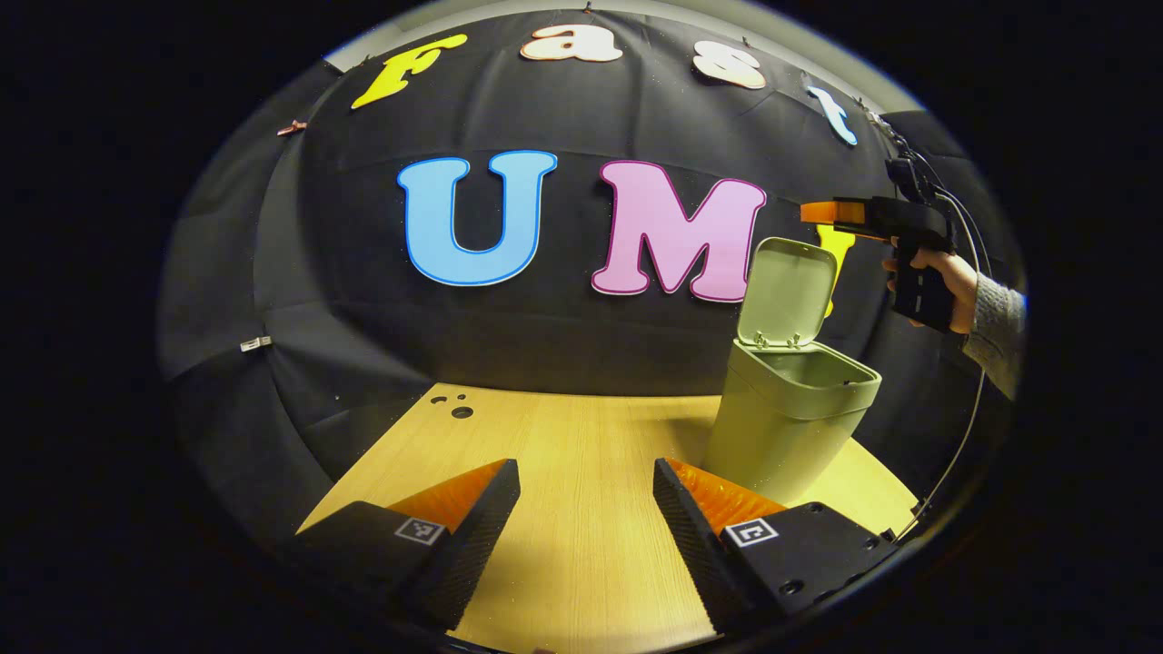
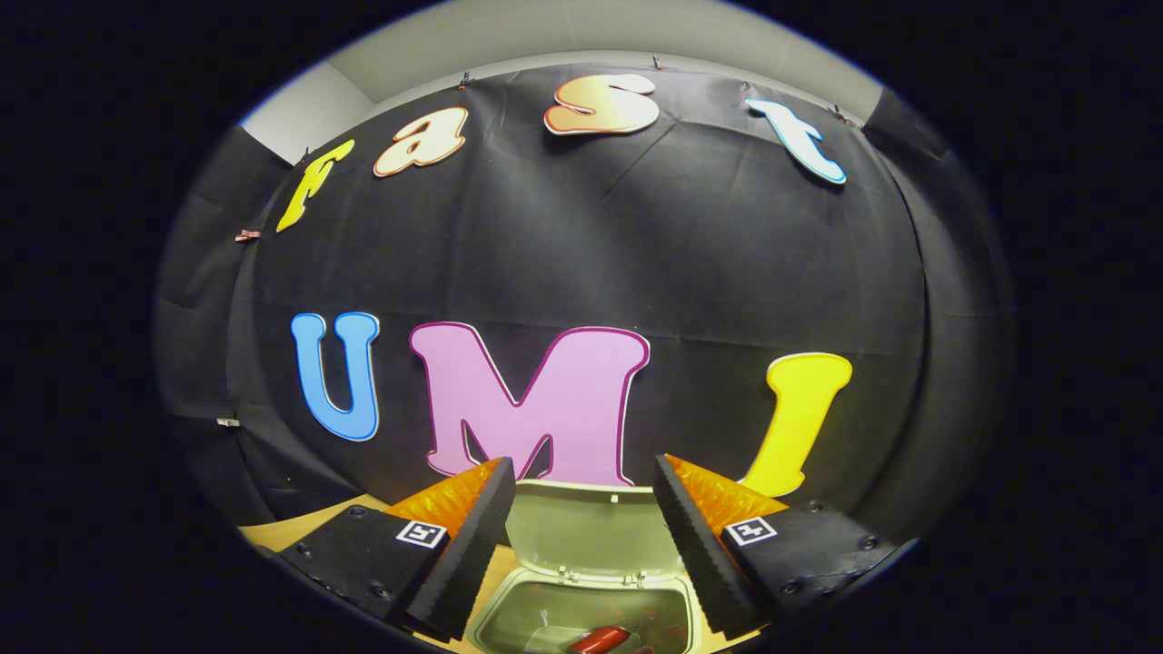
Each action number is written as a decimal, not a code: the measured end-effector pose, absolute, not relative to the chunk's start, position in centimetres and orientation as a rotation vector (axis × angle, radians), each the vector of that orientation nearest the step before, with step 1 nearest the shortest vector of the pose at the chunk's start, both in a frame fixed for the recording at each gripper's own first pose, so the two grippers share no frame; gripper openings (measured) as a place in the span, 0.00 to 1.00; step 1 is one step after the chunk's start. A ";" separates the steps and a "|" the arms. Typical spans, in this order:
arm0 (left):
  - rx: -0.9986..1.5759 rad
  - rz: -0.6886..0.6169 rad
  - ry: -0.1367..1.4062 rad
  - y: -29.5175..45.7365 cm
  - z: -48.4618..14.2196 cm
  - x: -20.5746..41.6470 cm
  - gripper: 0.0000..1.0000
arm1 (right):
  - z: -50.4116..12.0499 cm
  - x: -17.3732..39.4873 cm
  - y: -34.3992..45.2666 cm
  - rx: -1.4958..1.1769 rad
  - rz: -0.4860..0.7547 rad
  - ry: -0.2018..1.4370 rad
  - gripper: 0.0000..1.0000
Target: Press the lid of the desktop garbage bin to open it, pick up the crumpled paper on the desktop and throw it into the bin, then pick up the pop can on the desktop and drop it into the bin, and finally close the garbage bin lid.
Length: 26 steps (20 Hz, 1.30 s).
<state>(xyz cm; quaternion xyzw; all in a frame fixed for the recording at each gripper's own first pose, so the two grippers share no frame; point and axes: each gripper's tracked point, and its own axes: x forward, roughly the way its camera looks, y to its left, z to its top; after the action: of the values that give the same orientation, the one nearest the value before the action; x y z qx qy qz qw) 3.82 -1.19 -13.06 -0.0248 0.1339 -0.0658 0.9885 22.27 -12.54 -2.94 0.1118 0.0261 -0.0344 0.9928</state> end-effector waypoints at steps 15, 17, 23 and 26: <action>-0.049 -0.096 0.273 -0.6 -13.2 4.0 0.96 | -7.3 26.4 -12.2 0.247 -0.094 0.148 0.95; -0.049 -0.100 0.275 -0.8 -13.3 3.8 0.96 | -7.3 25.3 -11.9 0.237 -0.082 0.149 0.95; -0.031 -0.126 0.274 -1.9 -13.2 3.3 0.96 | -8.0 21.5 -10.7 0.215 -0.018 0.182 0.95; -0.027 -0.138 0.276 -2.7 -13.3 2.9 0.96 | -8.9 19.7 -10.1 0.211 0.003 0.201 0.96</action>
<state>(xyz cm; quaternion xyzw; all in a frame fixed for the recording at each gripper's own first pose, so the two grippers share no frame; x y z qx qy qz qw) 2.91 -2.66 -13.29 -0.0135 0.1376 -0.0689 0.9880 19.74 -10.15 -8.88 0.1049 0.1002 0.0015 0.9894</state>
